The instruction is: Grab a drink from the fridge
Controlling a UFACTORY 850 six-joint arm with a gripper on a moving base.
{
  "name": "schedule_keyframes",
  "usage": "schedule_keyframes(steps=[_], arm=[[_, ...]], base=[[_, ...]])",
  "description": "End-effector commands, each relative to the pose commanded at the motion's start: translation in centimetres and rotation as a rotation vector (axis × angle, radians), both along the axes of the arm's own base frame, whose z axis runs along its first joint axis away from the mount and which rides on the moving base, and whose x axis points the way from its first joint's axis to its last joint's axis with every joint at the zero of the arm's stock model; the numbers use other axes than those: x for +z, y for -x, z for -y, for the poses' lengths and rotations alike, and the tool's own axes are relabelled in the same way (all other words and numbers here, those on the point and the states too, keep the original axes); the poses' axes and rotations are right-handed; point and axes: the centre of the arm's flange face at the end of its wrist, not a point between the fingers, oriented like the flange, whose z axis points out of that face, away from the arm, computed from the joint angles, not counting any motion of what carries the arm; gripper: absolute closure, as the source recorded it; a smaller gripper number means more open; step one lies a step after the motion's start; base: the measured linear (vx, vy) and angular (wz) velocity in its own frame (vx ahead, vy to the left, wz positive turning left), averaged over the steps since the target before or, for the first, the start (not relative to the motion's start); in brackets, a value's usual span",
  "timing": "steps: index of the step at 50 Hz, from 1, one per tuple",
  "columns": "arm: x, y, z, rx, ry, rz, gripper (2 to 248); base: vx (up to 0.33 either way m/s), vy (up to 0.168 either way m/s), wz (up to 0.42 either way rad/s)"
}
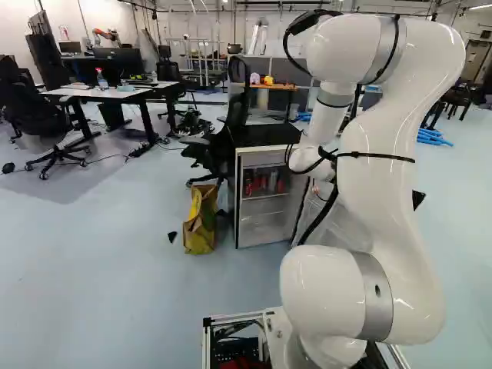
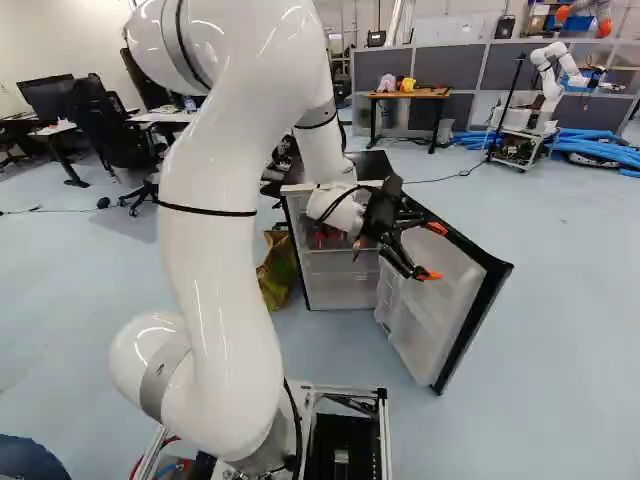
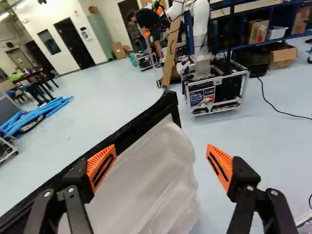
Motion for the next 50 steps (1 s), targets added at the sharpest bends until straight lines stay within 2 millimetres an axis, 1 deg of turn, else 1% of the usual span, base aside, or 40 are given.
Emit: schedule_keyframes(steps=[37,50], arm=[[0.9,4.5,-6.1,0.476,0.046,-0.109,3],[1.3,6.3,-7.9,0.633,0.064,-0.135,3]], base=[[0.0,0.0,0.0],[0.0,0.0,0.0]])
